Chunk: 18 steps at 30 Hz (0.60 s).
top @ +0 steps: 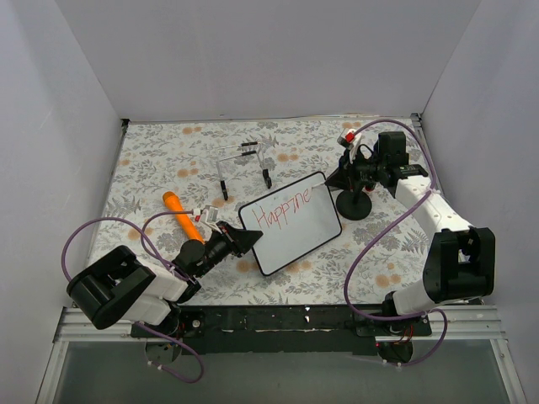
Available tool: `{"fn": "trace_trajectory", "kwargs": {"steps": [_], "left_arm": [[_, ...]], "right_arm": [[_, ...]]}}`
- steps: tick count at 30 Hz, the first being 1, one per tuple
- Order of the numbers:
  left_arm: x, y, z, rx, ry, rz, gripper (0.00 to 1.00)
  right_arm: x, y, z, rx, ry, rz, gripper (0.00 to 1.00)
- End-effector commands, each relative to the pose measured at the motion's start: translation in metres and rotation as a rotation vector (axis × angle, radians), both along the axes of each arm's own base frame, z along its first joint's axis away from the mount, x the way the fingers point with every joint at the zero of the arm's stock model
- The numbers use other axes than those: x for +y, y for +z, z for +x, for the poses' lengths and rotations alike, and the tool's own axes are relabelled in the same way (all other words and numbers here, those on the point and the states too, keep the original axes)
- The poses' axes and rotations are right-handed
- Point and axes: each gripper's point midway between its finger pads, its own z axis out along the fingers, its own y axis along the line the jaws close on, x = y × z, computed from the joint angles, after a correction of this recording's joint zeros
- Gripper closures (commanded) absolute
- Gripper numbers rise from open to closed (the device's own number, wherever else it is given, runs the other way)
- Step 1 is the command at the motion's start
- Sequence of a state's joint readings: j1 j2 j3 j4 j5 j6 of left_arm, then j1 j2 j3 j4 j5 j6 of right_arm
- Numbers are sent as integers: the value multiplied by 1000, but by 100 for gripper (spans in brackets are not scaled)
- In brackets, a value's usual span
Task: Write a sentence on the whiteboard
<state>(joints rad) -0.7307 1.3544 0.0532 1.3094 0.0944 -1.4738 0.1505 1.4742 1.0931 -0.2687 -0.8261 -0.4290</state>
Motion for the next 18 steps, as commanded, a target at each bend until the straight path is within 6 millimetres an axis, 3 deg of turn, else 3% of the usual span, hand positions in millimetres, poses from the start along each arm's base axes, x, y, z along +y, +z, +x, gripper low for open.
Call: {"fn": "trace_trajectory", "kwargs": {"steps": [1,10,18], "left_arm": [[0,33,-10,-139,-34,-75,100],[0,33,-10,-138,-34,-76,100],[0,32,-10,-137,-33,-76,100]], "right_arm": [[-2,22,17,-94,-37,10,99],[7,17,6,-44,34,55,99],[4,3,-7,-3,61,20,99]]}}
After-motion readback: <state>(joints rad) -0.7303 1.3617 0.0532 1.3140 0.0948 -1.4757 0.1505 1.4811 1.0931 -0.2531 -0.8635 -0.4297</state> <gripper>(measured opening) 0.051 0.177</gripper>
